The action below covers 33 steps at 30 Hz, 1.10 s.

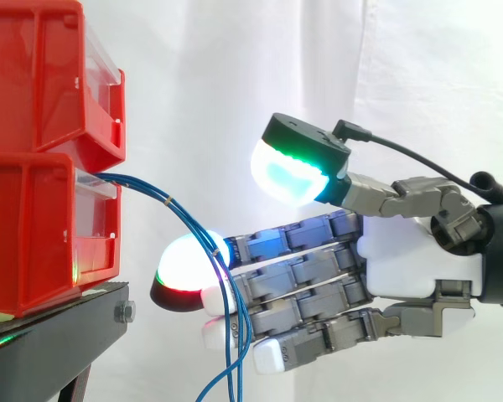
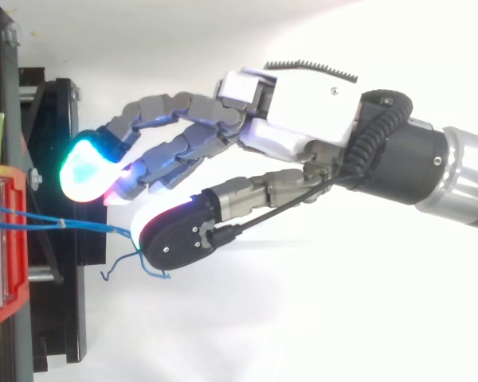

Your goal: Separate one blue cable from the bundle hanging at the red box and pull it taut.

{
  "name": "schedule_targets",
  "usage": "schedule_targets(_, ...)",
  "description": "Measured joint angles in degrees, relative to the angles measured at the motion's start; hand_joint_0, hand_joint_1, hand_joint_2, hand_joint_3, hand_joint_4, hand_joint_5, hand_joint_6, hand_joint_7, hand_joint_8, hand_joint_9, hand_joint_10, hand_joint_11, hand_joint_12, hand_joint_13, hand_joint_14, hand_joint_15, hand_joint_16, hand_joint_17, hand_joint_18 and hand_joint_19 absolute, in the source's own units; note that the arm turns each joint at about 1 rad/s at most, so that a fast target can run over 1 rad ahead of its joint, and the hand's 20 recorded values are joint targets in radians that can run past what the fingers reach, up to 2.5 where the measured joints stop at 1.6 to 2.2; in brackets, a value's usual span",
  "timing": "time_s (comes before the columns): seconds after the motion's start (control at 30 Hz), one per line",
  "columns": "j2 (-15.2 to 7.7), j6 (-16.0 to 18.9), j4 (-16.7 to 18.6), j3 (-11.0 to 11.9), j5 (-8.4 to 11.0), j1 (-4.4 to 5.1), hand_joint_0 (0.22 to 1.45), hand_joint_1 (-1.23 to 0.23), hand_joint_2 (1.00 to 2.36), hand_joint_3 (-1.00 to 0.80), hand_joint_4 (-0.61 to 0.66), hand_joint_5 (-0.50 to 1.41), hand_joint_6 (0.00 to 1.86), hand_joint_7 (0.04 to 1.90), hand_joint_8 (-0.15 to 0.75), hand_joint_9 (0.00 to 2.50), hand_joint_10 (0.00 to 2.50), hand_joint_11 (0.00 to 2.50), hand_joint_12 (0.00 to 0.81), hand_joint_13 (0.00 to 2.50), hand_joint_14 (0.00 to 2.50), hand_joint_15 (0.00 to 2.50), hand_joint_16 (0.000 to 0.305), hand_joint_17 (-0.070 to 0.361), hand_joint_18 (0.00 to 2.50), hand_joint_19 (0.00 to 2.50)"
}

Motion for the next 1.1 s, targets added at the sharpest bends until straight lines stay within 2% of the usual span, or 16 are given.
schedule_targets(0.23,-1.2,0.0,0.5,1.1,-0.4,0.07,0.6,-0.7,1.0,-0.49,0.24,-0.2,0.5,0.73,0.321,0.75,0.01,0.3,0.302,0.68,0.01,0.23,0.032,0.073,0.81,0.28)
schedule_targets(0.5,-2.8,0.4,3.8,1.9,-4.16,-0.34,0.61,-0.69,1.0,-0.48,0.25,-0.19,0.5,0.74,0.326,0.81,0.01,0.32,0.298,0.73,0.01,0.26,0.033,0.073,0.84,0.31)
schedule_targets(0.8,-3.6,3.5,4.2,1.9,-5.22,-0.29,0.61,-0.69,1.0,-0.48,0.27,-0.18,0.5,0.76,0.327,0.84,0.01,0.34,0.295,0.78,0.01,0.29,0.033,0.075,0.87,0.33)
schedule_targets(1.1,-3.6,4.7,4.0,1.8,-7.43,-0.4,0.62,-0.69,1.0,-0.47,0.28,-0.18,0.5,0.78,0.331,0.89,0.01,0.38,0.309,0.89,0.01,0.34,0.034,0.077,0.85,0.33)
